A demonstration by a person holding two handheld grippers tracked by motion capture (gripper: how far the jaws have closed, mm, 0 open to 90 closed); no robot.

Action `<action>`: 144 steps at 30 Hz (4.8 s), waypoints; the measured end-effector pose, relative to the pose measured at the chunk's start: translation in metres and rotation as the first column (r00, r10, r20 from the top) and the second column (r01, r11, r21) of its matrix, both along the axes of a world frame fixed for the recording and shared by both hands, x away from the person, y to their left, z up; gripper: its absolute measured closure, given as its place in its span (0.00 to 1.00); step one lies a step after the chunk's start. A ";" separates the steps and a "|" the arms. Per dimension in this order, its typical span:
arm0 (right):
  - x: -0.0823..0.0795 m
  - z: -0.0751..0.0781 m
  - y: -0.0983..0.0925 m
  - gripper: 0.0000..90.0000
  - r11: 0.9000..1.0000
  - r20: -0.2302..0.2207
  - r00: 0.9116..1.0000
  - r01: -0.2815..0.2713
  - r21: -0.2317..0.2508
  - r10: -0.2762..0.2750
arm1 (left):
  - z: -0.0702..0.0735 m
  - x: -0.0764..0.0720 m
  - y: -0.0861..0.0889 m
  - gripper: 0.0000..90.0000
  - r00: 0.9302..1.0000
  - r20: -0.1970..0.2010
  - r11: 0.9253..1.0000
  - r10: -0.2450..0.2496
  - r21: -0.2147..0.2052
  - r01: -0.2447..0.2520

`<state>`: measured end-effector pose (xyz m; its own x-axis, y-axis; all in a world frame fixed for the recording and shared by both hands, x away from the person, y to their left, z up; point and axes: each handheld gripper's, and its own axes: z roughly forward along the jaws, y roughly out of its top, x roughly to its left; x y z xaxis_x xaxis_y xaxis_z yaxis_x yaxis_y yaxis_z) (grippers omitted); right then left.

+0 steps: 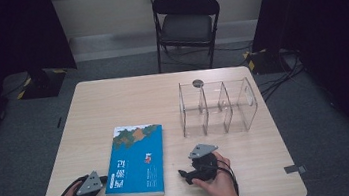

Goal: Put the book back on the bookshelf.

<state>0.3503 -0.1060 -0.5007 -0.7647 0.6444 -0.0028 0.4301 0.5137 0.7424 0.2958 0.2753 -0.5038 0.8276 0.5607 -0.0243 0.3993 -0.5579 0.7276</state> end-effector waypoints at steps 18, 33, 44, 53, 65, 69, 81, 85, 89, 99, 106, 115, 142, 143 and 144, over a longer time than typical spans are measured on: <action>-0.004 0.000 0.007 0.13 1.000 -0.015 1.000 -0.017 -0.014 0.016 | 0.004 -0.004 0.002 0.17 0.998 -0.005 0.998 0.056 0.002 -0.056; -0.015 -0.001 0.041 0.12 0.990 -0.012 0.990 -0.138 -0.018 0.138 | 0.011 -0.005 -0.001 0.25 0.998 -0.025 0.998 0.055 0.039 -0.054; -0.014 -0.001 0.042 0.12 0.990 -0.009 0.990 -0.143 -0.016 0.143 | 0.027 -0.006 -0.002 0.27 0.996 -0.027 0.997 0.082 0.000 -0.082; -0.015 -0.001 0.041 0.14 0.990 -0.008 0.990 -0.141 -0.013 0.141 | 0.036 -0.007 -0.005 0.28 0.995 -0.008 0.994 0.103 -0.021 -0.103; -0.029 0.024 0.050 0.15 0.966 -0.046 0.975 -0.210 0.149 0.219 | 0.043 -0.003 -0.007 0.28 0.994 -0.001 0.994 0.105 -0.034 -0.105; -0.033 0.025 0.062 0.15 0.959 -0.041 0.969 -0.236 0.159 0.246 | 0.043 -0.004 -0.007 0.28 0.994 -0.012 0.993 0.112 -0.040 -0.112; -0.041 0.021 0.101 0.18 0.939 0.001 0.951 -0.306 0.160 0.309 | 0.044 -0.003 -0.008 0.28 0.993 -0.015 0.992 0.116 -0.043 -0.116; -0.042 0.022 0.112 0.18 0.936 0.014 0.946 -0.323 0.138 0.324 | 0.045 -0.003 -0.008 0.28 0.993 -0.015 0.992 0.119 -0.045 -0.120; -0.042 0.022 0.123 0.17 0.933 0.036 0.939 -0.344 0.104 0.342 | 0.045 -0.003 -0.008 0.28 0.993 -0.013 0.992 0.120 -0.045 -0.121; -0.042 0.018 0.133 0.18 0.947 0.077 0.950 -0.308 0.096 0.301 | 0.046 -0.003 -0.009 0.28 0.993 -0.012 0.992 0.121 -0.040 -0.121; -0.039 0.018 0.136 0.34 0.961 0.115 0.959 -0.267 0.068 0.259 | 0.046 -0.003 -0.010 0.28 0.992 -0.015 0.991 0.127 -0.049 -0.128; -0.040 0.019 0.144 0.36 0.966 0.146 0.956 -0.258 0.016 0.253 | 0.048 -0.002 -0.011 0.28 0.992 -0.013 0.991 0.124 -0.042 -0.125; -0.036 0.055 0.128 0.85 0.974 0.104 0.971 -0.221 0.043 0.215 | 0.041 -0.006 0.001 0.18 0.998 -0.064 0.996 -0.020 -0.089 0.014; -0.034 0.059 0.127 0.85 0.975 0.103 0.971 -0.219 0.039 0.214 | 0.041 -0.007 0.001 0.18 0.997 -0.066 0.996 -0.033 -0.082 0.028; -0.032 0.061 0.126 0.86 0.975 0.091 0.973 -0.215 0.050 0.210 | 0.040 -0.008 0.001 0.18 0.997 -0.066 0.997 -0.036 -0.071 0.031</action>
